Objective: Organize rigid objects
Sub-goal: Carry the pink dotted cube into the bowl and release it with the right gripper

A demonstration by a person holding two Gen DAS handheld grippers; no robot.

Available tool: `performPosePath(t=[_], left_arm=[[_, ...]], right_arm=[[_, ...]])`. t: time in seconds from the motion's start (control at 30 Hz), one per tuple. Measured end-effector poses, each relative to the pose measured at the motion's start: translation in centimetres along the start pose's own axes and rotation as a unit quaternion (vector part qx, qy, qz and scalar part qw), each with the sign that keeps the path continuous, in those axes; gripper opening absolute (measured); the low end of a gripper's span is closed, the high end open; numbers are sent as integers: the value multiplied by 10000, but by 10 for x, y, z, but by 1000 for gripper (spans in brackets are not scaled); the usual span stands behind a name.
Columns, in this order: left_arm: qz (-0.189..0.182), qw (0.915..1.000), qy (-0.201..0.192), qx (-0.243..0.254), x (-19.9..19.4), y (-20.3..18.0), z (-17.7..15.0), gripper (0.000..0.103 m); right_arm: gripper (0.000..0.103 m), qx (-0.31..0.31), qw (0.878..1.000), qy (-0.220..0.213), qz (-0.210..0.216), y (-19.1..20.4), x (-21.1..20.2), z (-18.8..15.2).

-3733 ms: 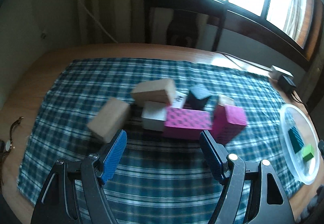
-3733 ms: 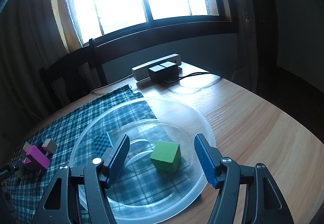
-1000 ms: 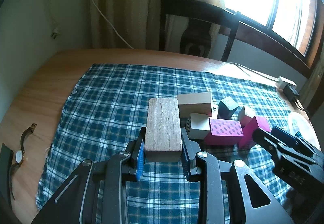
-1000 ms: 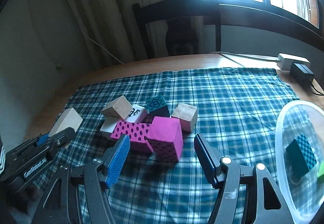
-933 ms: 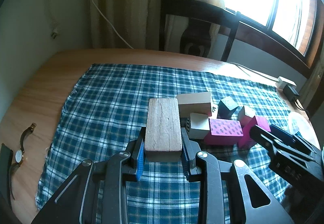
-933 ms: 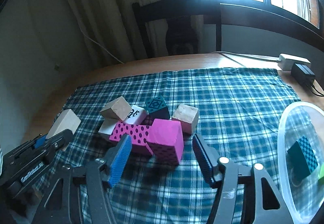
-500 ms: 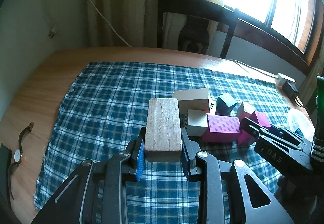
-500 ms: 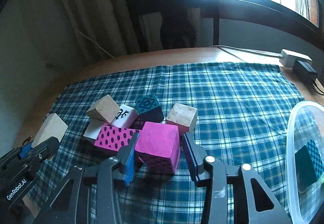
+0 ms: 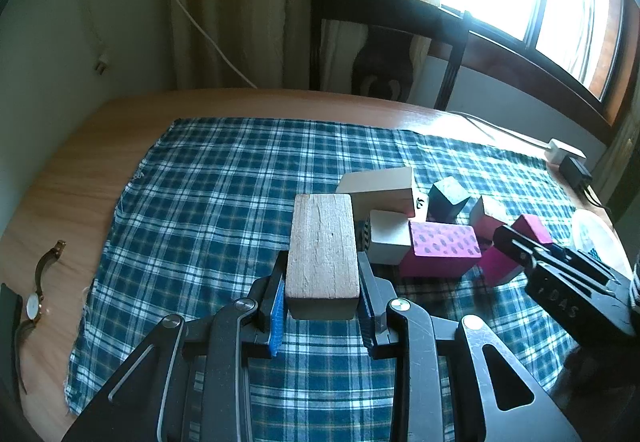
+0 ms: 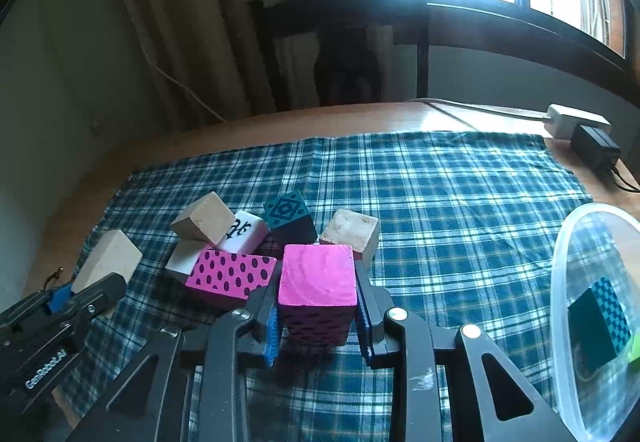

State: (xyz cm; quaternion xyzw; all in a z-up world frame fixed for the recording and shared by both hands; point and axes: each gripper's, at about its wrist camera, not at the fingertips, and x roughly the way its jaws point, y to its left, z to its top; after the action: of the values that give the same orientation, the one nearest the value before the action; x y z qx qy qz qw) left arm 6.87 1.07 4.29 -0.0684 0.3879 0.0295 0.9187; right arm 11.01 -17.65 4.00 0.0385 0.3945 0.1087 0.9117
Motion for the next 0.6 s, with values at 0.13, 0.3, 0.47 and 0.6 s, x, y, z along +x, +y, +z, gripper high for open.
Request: performPosePath(t=[0.13,0.3,0.47,0.6], left_arm=[[-11,10000,6,27,1,1,-1,31],[-28,10000,5,88,0,-1,-2,31],[-40,9999,20,147,1,-3,-4,31],[-50,9998,39,208,1,-7,-3,31]], right_arm=[[32,27,10000,-43,40,-3,-9,-2],[32,86,9999,-74,95,-4,-17,-5],[32,155,9996,-182,136,-8,-27,-6],[32,233,9992,-283,138,-13,-36,-7]])
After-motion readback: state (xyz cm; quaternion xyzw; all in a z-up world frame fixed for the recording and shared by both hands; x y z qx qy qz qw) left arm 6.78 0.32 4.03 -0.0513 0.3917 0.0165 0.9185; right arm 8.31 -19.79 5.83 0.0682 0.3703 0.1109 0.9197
